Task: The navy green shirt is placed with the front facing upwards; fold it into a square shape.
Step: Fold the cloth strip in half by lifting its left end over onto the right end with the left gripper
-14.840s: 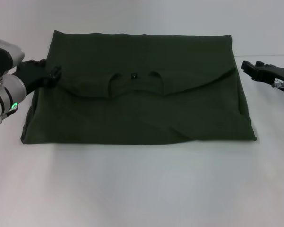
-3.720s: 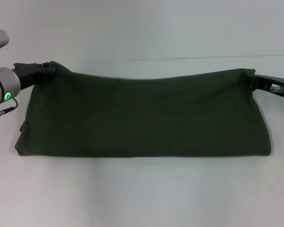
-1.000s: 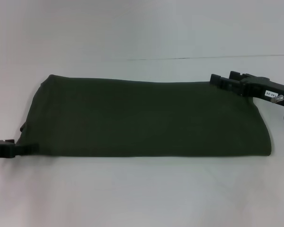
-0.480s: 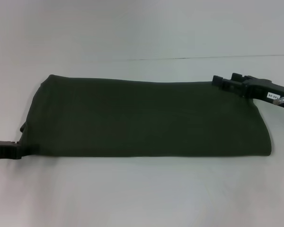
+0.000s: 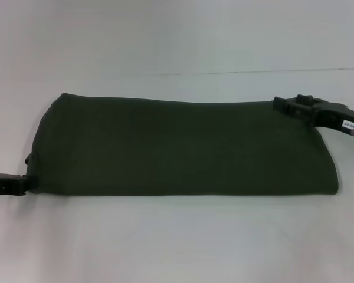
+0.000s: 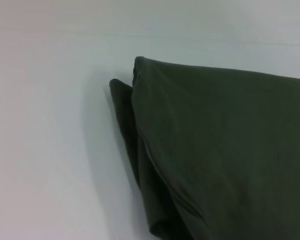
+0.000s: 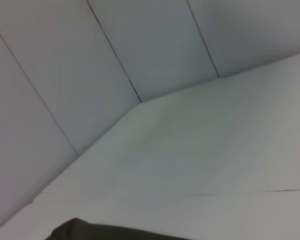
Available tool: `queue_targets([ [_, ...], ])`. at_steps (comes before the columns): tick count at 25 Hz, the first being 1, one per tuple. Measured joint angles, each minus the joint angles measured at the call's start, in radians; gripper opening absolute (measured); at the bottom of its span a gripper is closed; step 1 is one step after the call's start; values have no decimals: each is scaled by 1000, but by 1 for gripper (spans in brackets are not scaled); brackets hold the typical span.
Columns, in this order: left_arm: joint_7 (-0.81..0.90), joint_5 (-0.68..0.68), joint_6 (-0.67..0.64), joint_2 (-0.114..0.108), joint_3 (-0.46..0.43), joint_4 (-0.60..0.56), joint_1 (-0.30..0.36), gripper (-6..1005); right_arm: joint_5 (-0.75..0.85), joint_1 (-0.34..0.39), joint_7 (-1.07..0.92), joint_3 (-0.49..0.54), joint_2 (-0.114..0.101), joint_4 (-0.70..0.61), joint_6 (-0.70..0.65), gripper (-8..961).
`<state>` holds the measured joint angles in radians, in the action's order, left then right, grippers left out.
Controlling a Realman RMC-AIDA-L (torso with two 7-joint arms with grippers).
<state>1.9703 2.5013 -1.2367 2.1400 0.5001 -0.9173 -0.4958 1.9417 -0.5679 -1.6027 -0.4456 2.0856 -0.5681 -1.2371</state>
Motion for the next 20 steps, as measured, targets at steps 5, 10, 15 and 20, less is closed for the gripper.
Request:
queue_targets([
  [5,1,-4,-10,-2,0,-1,1,18,0,49,3,-9,-14,-38,-58,911],
  [10,-6,-7,-25,0,0,-5,4,14,115,155,-4,-20,-18,-182,-120,910],
  [15,-7,-52,-50,1,-3,-9,5,13,138,246,11,-9,-15,-236,-141,910],
  [20,-7,-87,-101,-2,-10,-15,7,14,172,271,19,-9,-19,-232,-144,909],
])
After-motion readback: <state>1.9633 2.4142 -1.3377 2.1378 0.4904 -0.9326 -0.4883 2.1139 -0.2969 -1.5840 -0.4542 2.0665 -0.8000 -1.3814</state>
